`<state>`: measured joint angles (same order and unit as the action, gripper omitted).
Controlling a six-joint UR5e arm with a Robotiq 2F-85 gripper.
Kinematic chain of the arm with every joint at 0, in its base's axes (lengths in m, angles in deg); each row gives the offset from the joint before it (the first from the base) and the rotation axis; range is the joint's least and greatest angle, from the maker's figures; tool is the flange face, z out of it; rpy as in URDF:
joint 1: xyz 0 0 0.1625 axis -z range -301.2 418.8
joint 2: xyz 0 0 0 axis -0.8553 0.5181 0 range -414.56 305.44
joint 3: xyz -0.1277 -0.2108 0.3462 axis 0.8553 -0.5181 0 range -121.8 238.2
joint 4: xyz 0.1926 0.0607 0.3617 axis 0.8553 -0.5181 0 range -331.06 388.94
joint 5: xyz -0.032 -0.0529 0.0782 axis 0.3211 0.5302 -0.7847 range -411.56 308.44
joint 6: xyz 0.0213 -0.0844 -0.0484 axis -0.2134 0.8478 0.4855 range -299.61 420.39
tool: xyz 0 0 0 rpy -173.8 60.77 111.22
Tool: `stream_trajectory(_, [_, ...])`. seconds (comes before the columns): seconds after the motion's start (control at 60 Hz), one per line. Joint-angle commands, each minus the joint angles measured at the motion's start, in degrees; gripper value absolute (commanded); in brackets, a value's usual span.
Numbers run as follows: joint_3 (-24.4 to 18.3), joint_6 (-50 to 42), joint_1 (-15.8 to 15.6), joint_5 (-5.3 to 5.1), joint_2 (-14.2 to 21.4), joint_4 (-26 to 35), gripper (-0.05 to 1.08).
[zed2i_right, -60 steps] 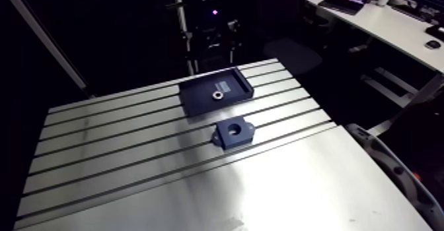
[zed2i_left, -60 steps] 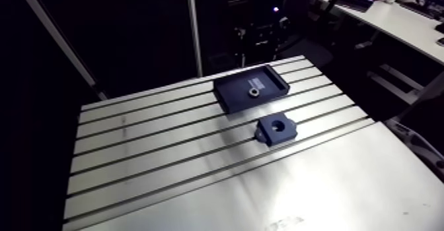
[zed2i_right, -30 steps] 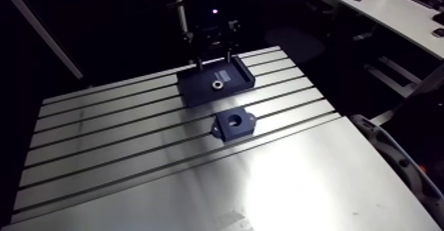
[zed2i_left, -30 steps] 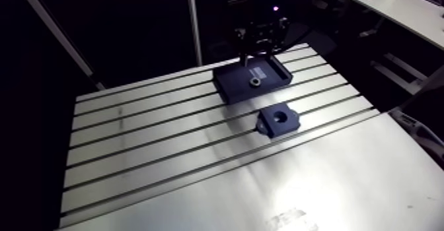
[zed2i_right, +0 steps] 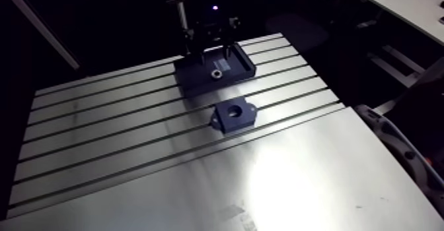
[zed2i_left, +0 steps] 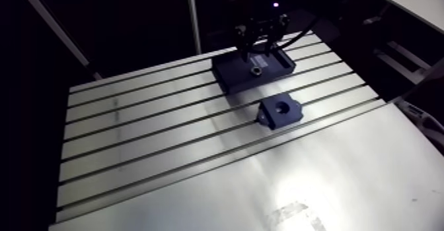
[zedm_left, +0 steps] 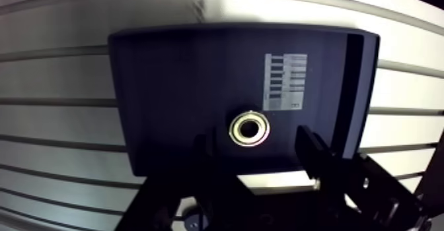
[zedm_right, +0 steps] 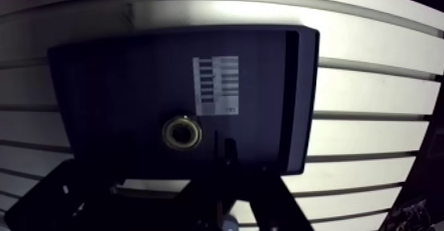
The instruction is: Pick up the bearing and press it into the housing until flush.
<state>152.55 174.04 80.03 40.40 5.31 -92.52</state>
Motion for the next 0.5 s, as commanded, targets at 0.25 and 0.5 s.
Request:
stream_trajectory(0.25, [0.07, -0.57, 0.3, 0.02, -0.93, -0.14, 0.31])
stream_trajectory(0.5, [0.51, -0.82, 0.39, 0.02, -0.94, -0.23, 0.32])
